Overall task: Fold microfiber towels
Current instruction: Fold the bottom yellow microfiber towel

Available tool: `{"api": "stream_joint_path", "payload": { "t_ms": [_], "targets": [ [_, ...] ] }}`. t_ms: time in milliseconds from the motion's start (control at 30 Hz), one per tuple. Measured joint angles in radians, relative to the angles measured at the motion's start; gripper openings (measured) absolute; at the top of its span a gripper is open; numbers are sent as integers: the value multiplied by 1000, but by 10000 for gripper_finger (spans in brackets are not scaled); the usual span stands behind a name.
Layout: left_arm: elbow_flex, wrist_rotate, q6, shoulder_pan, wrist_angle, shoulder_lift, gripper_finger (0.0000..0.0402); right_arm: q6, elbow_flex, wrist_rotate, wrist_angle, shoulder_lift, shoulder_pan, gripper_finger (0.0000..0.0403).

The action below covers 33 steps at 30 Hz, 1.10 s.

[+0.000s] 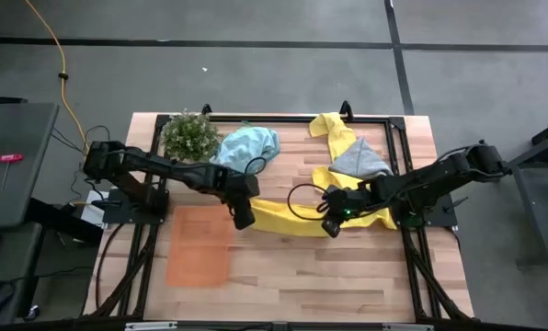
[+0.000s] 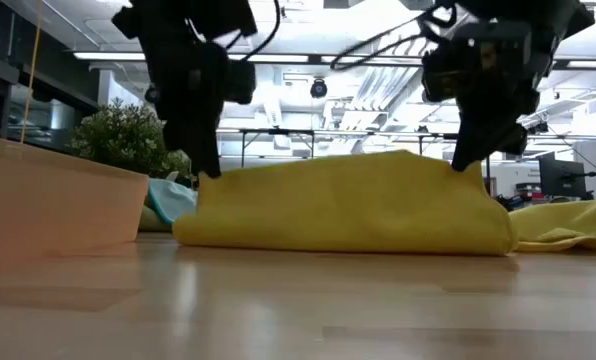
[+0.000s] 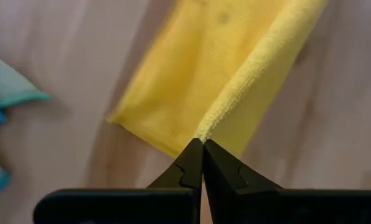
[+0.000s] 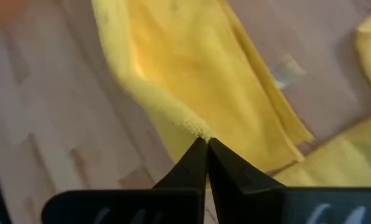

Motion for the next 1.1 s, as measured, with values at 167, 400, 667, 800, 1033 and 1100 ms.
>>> {"api": "stream_joint_path", "payload": {
  "t_ms": [167, 400, 667, 800, 1033, 1100],
  "targets": [
    [1, -40, -19, 14, 10, 42, 0, 58, 0, 39, -54, 10, -11, 0],
    [0, -51, -52, 5, 37, 92, 0, 114, 0, 75, -73, 12, -11, 0],
    [0, -83, -61, 1, 72, 100, 0, 133, 0, 80, -74, 12, -11, 0],
    [0, -84, -60, 1, 78, 98, 3, 147, 0, 80, -73, 12, -11, 0],
    [0, -138, -27, 1, 78, 98, 16, 175, 0, 101, -73, 12, -11, 0],
    [0, -155, -26, 1, 78, 98, 21, 175, 0, 112, -73, 12, -11, 1]
  ]
}}
